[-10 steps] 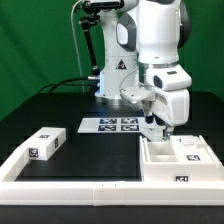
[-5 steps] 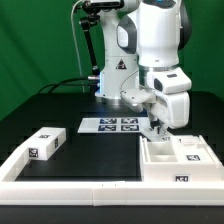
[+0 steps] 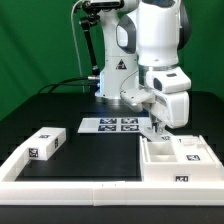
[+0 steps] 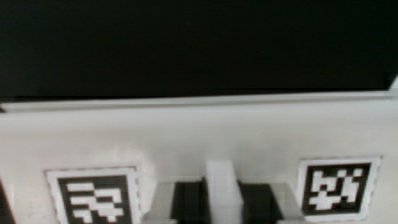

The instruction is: Assemble cabinet

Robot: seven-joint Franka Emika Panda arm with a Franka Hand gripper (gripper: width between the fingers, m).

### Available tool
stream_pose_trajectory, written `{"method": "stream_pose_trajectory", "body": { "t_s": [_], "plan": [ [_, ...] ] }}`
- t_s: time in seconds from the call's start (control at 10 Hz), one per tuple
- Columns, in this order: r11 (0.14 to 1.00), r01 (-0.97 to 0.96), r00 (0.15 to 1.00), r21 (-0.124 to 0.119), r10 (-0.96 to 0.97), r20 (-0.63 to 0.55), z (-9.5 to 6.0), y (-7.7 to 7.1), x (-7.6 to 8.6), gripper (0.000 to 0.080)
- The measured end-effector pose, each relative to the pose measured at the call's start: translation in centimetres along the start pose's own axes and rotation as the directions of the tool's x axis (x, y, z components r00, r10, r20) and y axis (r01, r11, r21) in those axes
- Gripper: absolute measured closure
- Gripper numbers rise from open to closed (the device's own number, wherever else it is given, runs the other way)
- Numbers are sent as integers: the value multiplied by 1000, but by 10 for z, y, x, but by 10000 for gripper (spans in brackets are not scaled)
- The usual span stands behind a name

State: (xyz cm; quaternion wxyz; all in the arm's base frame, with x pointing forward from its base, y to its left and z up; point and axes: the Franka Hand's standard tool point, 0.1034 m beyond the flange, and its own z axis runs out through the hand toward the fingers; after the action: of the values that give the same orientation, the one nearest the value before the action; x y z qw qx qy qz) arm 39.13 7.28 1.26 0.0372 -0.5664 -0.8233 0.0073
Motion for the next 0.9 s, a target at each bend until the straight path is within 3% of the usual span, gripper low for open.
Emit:
{"method": "stream_pose_trajectory", "body": {
  "t_s": [0.2, 0.4, 0.7, 0.9],
  "plan": [
    [1000, -17, 1000, 1, 17, 2, -1, 0, 0, 732],
    [987, -157, 987, 14, 157, 21, -10, -3, -3, 732],
    [921, -390, 920, 4, 389, 54, -28, -3, -7, 732],
    [904, -428, 902, 3, 427, 59, -30, -4, -9, 732]
  ]
}}
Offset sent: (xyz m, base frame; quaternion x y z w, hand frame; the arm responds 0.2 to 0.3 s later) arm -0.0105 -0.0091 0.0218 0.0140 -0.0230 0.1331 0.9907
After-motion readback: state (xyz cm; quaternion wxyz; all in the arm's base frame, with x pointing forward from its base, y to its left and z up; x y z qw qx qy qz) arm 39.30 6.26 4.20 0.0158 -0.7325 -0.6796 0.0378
